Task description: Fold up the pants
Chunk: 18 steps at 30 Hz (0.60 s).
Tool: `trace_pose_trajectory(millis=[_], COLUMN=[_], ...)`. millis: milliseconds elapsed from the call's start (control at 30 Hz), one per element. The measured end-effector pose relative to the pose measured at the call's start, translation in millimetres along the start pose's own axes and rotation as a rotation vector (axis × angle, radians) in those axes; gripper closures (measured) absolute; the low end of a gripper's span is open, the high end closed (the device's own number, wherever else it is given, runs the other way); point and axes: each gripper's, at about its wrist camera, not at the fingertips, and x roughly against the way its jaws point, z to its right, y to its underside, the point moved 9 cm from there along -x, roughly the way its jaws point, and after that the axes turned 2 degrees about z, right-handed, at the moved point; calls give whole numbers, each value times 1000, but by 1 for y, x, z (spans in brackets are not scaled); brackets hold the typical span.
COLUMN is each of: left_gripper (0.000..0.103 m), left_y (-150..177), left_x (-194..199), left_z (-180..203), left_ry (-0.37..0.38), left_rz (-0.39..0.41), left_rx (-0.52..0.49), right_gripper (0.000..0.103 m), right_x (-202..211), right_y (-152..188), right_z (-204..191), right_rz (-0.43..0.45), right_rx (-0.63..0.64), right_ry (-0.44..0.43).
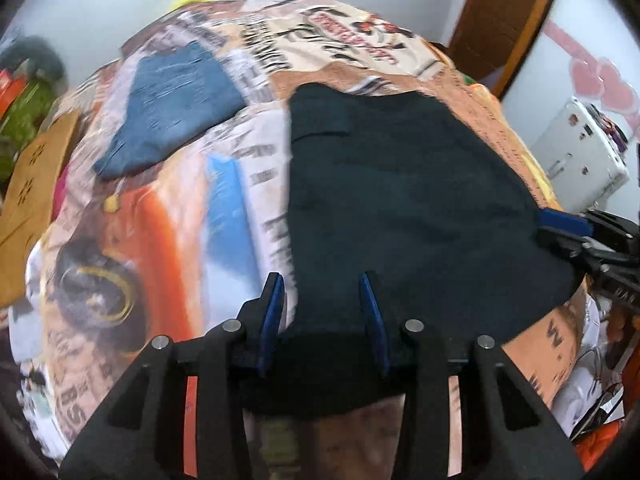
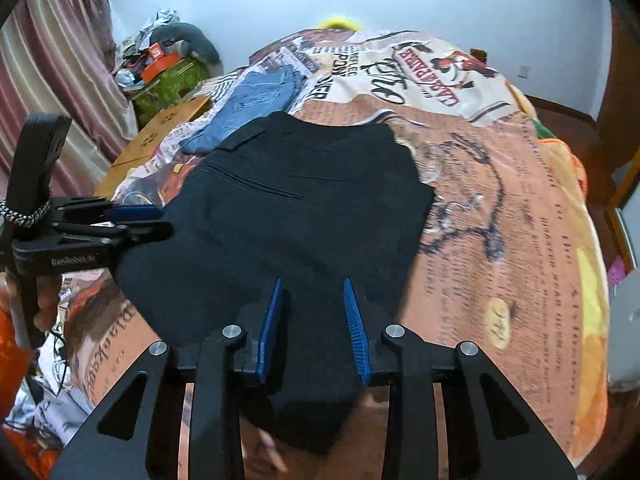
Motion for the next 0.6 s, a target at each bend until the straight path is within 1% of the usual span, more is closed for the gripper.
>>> trace_pose_trajectory(millis=[33, 100, 133, 200, 267, 367, 467, 533, 600], left_gripper=[58, 53, 52, 52, 52, 52, 52, 52, 52], left_y=[5, 13, 16, 18, 15, 2, -20, -36, -51], left_x=[2, 6, 8, 11, 16, 23, 27, 27, 23], left_z=[-7, -15, -19, -19, -19, -19, -21, -22, -22], left_ry=[2, 34, 52, 54, 28, -13, -41, -48, -39], left_rz=[-2, 0, -1, 1, 6, 14, 42, 56, 67], left_rx=[20, 75, 103, 116, 96, 67, 50, 47, 48], right_gripper=[76, 76, 76, 75, 75, 73, 72, 72, 72], right_x=[3, 9, 12, 17, 23, 30, 32, 29, 24], right_y=[3, 9, 12, 17, 17, 10, -8, -19, -33], right_z=[2, 9, 12, 20, 24, 27, 30, 31, 32], right_rz=[-1, -6, -10, -10, -8, 10, 44, 59, 74], right_rx=[4, 7, 2, -33, -63, -82, -75, -71, -68], right_ry=[12, 52, 56, 41, 36, 25, 36, 38, 32])
